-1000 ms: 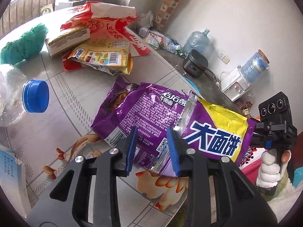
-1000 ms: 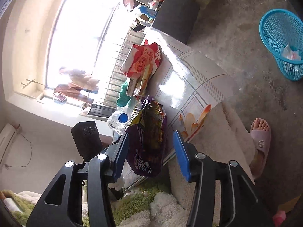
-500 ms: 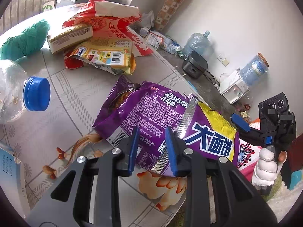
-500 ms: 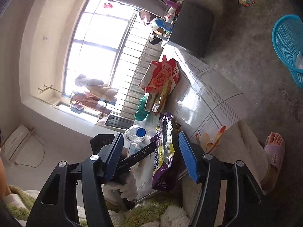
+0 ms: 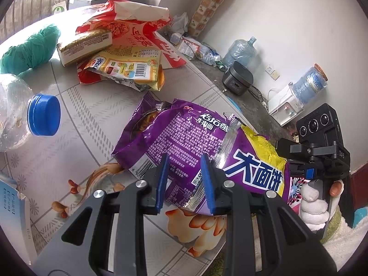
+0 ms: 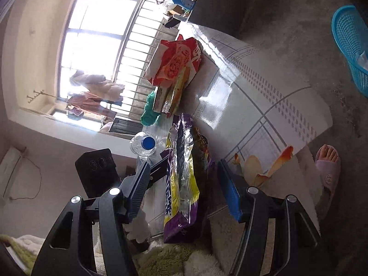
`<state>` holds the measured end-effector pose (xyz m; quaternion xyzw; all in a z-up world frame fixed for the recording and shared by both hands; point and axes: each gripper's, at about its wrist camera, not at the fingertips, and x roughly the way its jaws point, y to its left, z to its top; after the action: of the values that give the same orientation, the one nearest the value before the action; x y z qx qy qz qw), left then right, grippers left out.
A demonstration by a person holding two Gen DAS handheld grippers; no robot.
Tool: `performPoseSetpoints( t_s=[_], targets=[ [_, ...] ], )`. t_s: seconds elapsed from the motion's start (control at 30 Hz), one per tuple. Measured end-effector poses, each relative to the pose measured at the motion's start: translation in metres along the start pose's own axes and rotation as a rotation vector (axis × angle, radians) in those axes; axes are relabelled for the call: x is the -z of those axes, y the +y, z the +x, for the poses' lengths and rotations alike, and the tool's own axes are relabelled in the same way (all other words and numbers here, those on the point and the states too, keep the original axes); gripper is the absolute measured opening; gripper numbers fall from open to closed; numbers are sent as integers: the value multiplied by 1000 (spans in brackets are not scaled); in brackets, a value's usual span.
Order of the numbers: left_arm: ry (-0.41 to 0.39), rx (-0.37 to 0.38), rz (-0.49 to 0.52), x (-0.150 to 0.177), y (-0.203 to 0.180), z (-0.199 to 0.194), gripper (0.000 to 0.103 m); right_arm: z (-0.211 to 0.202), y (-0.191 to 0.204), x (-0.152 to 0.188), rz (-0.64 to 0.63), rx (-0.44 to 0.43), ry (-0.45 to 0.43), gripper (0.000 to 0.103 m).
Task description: Collect trash
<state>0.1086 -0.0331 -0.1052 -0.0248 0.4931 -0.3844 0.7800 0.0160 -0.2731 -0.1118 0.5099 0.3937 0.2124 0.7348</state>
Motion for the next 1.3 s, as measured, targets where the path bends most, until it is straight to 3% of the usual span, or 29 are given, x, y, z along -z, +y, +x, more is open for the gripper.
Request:
performPoseSetpoints(
  t_s=[0.17, 0.4, 0.7, 0.87, 1.3],
  targets=[
    [0, 0, -1, -1, -1, 2, 27, 10, 0, 12, 18, -58, 66, 59],
    [0, 0, -2, -1, -1, 1, 27, 27, 17, 14, -63, 0, 75, 59],
    [-5, 2, -9, -1, -1, 1, 27, 35, 12, 13, -49, 68, 55, 23],
    [-11, 6, -22, -1, -1, -1, 27, 37, 10, 14, -49, 92, 56, 10],
    [-31, 3, -51, -5, -1, -10, 27, 28, 8, 14, -31, 61, 47, 5]
  ],
)
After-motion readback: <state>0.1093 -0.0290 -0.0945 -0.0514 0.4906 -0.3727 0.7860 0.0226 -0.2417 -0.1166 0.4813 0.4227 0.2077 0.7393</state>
